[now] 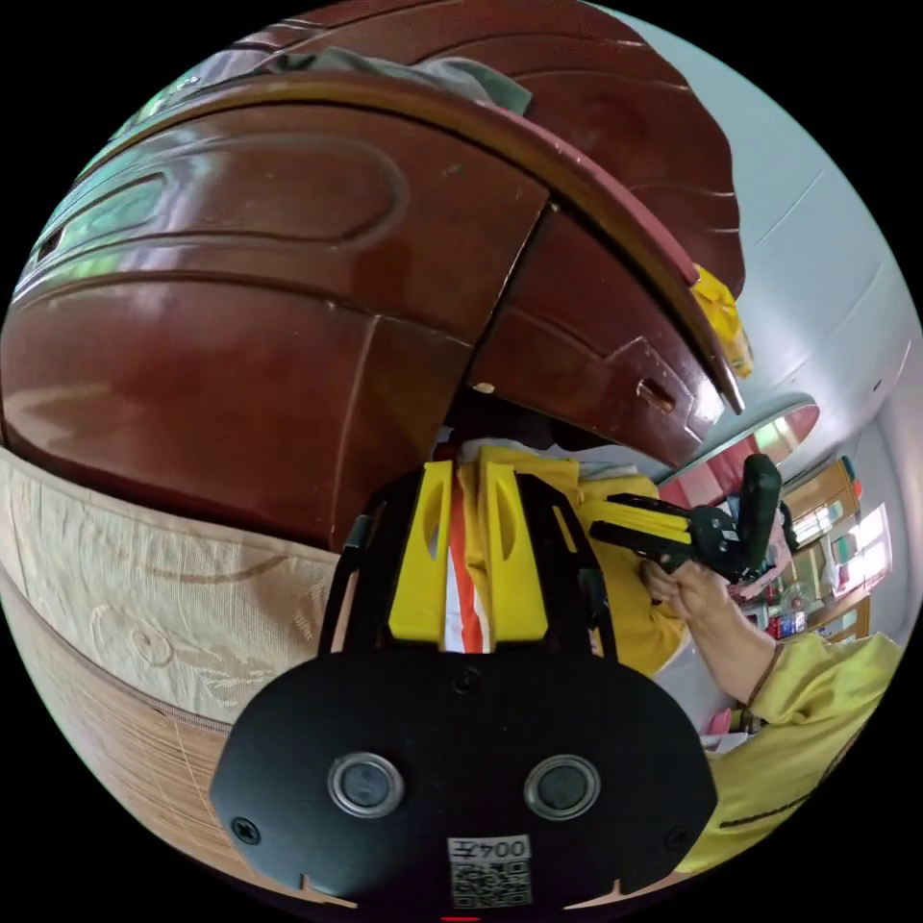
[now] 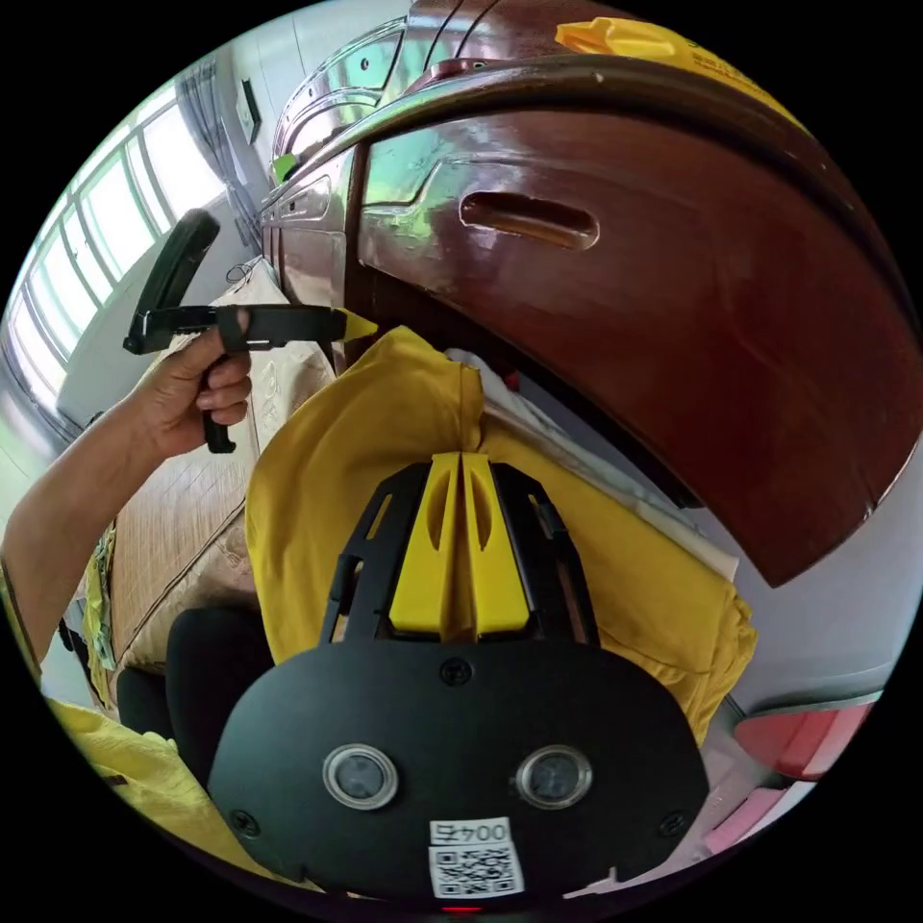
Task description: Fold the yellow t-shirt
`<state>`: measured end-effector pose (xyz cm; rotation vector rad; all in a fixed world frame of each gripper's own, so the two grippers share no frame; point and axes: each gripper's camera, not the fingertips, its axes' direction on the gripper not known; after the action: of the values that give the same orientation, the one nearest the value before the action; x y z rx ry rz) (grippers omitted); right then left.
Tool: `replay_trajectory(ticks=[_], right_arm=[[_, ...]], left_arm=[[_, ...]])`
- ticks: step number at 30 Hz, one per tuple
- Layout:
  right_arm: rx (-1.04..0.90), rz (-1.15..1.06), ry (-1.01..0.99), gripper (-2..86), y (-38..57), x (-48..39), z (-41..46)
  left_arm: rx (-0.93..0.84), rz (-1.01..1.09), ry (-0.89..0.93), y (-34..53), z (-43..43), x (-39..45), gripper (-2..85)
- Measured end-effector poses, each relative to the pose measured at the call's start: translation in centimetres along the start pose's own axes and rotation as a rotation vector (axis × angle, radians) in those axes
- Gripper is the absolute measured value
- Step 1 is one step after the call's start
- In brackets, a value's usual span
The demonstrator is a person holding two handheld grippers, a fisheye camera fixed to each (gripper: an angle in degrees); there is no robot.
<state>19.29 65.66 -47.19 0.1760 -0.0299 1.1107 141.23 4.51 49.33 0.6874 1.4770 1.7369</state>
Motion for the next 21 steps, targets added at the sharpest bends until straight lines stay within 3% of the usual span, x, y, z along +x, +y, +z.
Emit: replay_trajectory(ticks=[5, 11, 18, 21], right_arm=[[-0.002, 0.033, -0.077, -0.5, 0.1, 1.6, -0.9], [-0.004, 0.042, -0.103, -0.6, 0.2, 2.2, -2.4], [0.006, 0.003, -0.008, -0.3, 0.8, 0.6, -4.7], [0.013, 0.021, -0.049, 0.4, 1.2, 1.3, -6.2]], left_arm=[[0.016, 0.079, 0.185, 7.2, -3.4, -0.1, 7.3], [-0.032, 0.068, 0.263, 16.8, -2.3, -0.9, 8.3], [0.003, -0.004, 0.305, 18.9, -0.5, -1.0, 10.2], [-0.033, -0.02, 0.308, 18.1, 0.5, 0.0, 6.6]])
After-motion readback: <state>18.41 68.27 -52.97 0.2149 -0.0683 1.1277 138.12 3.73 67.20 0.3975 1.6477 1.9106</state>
